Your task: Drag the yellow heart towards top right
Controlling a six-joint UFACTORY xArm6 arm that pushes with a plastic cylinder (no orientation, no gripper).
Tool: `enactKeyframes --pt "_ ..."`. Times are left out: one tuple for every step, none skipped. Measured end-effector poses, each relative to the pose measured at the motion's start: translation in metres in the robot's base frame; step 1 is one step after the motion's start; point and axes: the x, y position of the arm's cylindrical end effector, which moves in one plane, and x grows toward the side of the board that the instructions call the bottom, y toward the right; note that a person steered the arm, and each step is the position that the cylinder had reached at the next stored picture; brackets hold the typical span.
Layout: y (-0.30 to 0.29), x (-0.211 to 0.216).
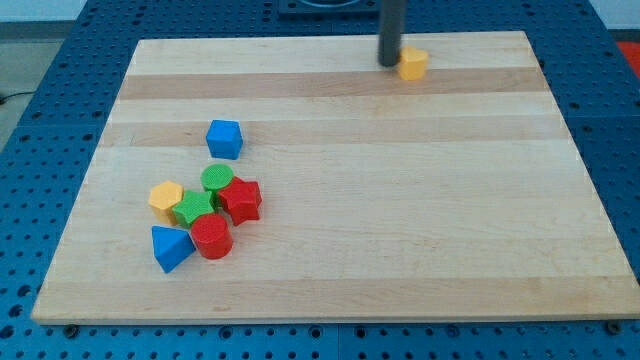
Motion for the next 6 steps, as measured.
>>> enactKeyframes --pt "-0.023 0.000" --pt "-0.030 0.016" --pt "0.020 0.031" --pt "0.061 0.015" --pt "0.061 0.014" --pt "0.059 0.032"
